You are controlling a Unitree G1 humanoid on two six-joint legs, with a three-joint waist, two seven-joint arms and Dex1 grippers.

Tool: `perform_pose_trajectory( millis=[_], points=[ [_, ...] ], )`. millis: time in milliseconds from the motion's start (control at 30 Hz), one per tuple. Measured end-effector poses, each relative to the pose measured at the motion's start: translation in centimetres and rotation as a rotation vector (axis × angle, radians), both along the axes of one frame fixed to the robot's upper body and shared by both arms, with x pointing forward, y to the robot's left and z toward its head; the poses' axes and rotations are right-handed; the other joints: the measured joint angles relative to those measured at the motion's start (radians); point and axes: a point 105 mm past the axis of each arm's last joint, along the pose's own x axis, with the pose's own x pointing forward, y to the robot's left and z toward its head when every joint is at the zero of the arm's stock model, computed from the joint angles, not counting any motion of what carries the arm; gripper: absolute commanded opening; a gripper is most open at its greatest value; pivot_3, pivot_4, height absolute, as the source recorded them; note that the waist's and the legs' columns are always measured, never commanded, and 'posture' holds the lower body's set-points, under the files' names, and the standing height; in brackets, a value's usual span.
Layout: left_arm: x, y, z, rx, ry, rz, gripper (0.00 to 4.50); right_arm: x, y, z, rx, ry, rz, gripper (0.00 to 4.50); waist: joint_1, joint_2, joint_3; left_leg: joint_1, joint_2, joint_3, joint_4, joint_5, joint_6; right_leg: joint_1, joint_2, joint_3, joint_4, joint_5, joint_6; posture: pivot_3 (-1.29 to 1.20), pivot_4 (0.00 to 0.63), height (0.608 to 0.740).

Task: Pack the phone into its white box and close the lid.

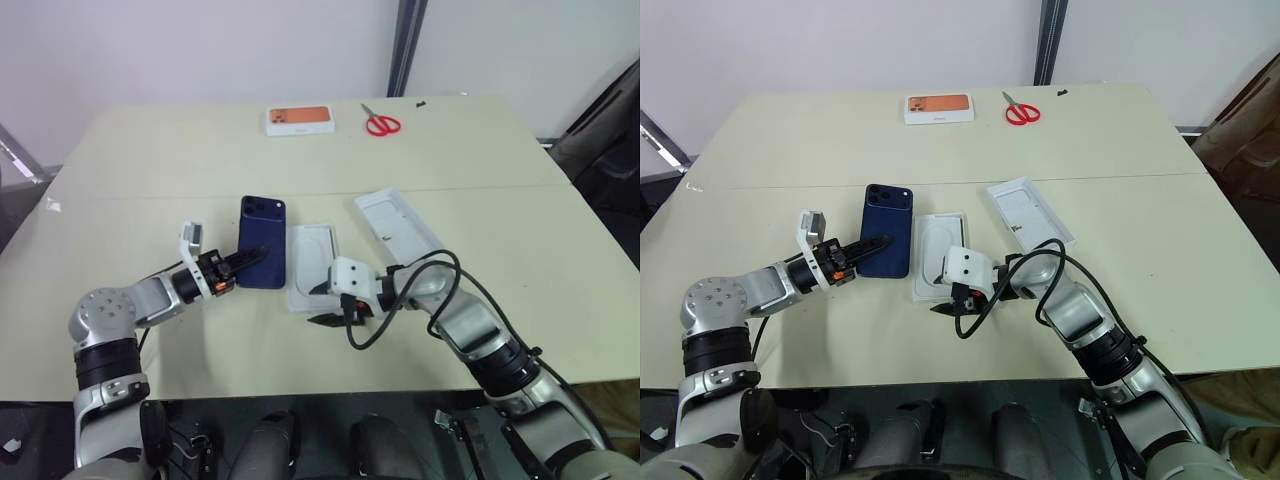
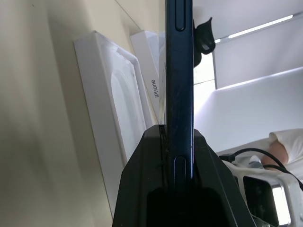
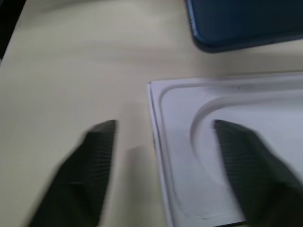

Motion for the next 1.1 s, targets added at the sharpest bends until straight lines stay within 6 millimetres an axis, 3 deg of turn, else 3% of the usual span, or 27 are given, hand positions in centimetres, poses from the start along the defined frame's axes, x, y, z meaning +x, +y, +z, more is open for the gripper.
perform_pose_trajectory(
  millis=[200,333,500,600,800,1100],
  points=[
    [-0.1,-0.7,0.0,0.011,-0.007,-0.027,0.00,0.8,-0.3,1.8,0.035,-0.038,-0.010,4.44,0.000,0.000,0.000,0.000,0.000,0.000,0.000,0.000,0.000,0.000,0.000,0.000,0.000,0.000,0.000,0.00,0.150,0.734],
    [-0.4,-1.9,0.0,0.030,-0.028,-0.052,0.00,1.7,-1.7,3.2,0.049,-0.070,-0.052,4.44,0.003,0.000,0.000,0.000,0.000,0.000,0.000,0.000,0.000,0.001,0.000,0.000,-0.001,0.000,0.000,0.00,0.150,0.734],
    [-0.9,-2.7,-1.1,0.070,-0.001,-0.048,0.00,3.3,-4.7,2.8,0.018,-0.073,-0.148,4.44,0.000,0.000,0.000,0.000,0.000,0.000,0.000,0.000,0.000,0.000,0.000,0.000,-0.001,0.000,0.000,0.00,0.150,0.734],
    [-0.9,-3.2,-1.6,0.088,0.015,-0.040,1.38,4.1,-5.9,2.5,0.003,-0.078,-0.192,4.50,0.000,0.000,0.000,0.000,0.000,0.000,0.000,0.000,0.000,0.000,0.000,0.000,0.000,0.000,0.000,0.00,0.150,0.734],
    [-1.0,-4.0,-0.8,0.078,-0.012,-0.043,4.25,4.4,-6.0,2.4,0.008,-0.092,-0.197,4.50,0.001,0.000,0.000,0.000,0.000,0.000,0.000,0.000,0.000,0.001,0.000,0.000,0.000,0.000,0.000,0.00,0.150,0.734],
    [-1.1,-4.1,0.3,0.076,-0.040,-0.055,4.25,4.8,-6.0,2.5,0.005,-0.115,-0.206,4.50,0.002,0.000,0.000,0.000,0.000,0.000,0.000,0.000,0.000,0.001,0.000,0.000,0.000,0.000,0.000,0.00,0.150,0.734]
  ],
)
